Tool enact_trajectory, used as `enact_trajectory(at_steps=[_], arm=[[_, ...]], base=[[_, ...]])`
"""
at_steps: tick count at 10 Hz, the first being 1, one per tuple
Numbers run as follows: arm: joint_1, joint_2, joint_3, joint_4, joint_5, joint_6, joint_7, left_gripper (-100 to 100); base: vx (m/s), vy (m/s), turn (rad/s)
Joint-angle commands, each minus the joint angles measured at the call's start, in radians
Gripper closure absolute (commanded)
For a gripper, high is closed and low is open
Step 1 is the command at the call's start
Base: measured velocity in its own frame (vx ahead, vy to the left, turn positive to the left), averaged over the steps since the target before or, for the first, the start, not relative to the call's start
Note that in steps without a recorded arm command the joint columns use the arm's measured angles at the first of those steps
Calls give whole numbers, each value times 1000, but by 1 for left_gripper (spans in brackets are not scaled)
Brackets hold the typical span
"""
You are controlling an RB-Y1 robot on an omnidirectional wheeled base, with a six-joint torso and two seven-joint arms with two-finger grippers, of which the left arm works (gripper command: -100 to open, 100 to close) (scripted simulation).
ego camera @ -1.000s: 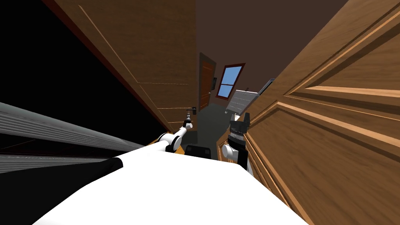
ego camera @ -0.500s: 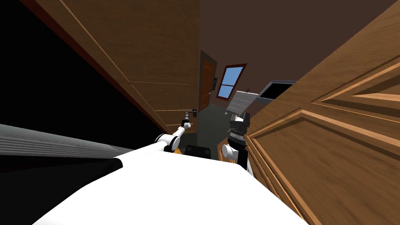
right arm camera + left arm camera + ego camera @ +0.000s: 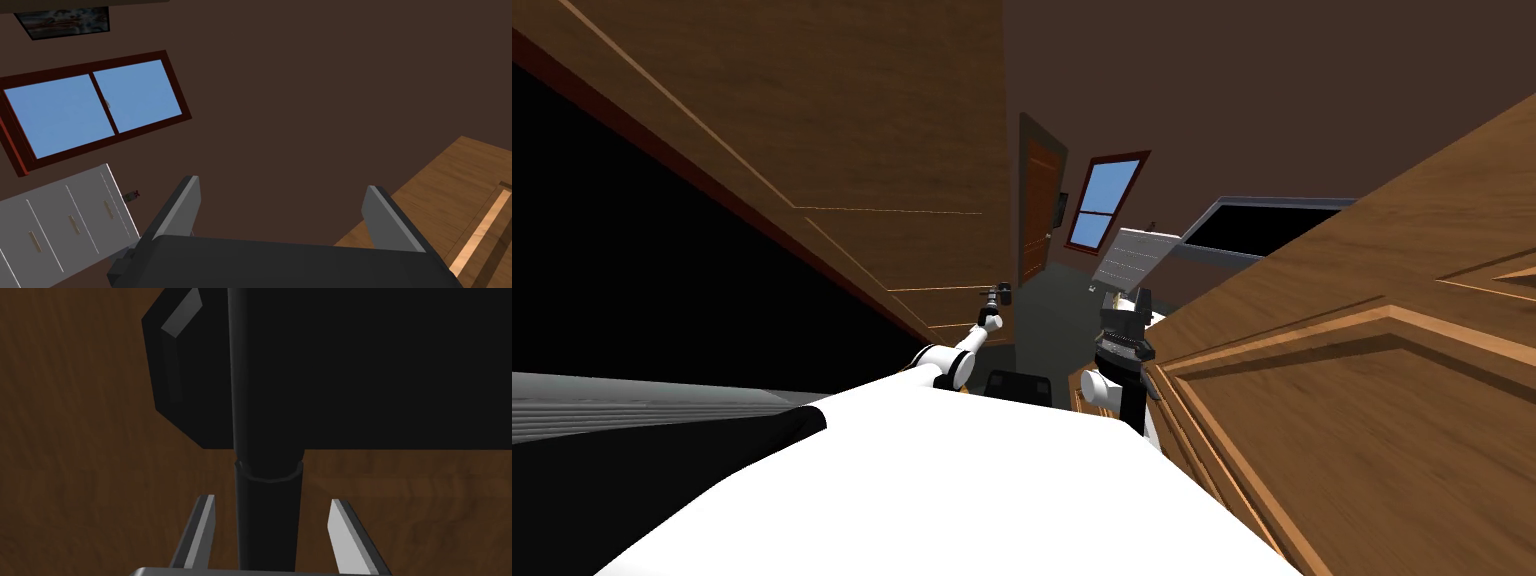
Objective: Push the door open
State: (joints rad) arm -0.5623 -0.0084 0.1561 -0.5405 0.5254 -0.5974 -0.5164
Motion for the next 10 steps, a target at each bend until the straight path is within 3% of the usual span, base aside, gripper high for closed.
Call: enact_trajectory(at_steps=[1, 5, 6, 9, 10], arm=[[-1, 1, 0, 0, 0, -1, 1, 100], [-1, 1, 0, 0, 0, -1, 1, 100], [-5, 28, 21, 9, 22, -14, -27, 100], [-8, 34, 30, 29, 32, -21, -39, 100], [-11, 38, 41, 14, 42, -29, -52, 100]], base=[[-29, 11, -10], [-12, 3, -5], [122, 8, -3], [151, 7, 2], [108, 4, 43]])
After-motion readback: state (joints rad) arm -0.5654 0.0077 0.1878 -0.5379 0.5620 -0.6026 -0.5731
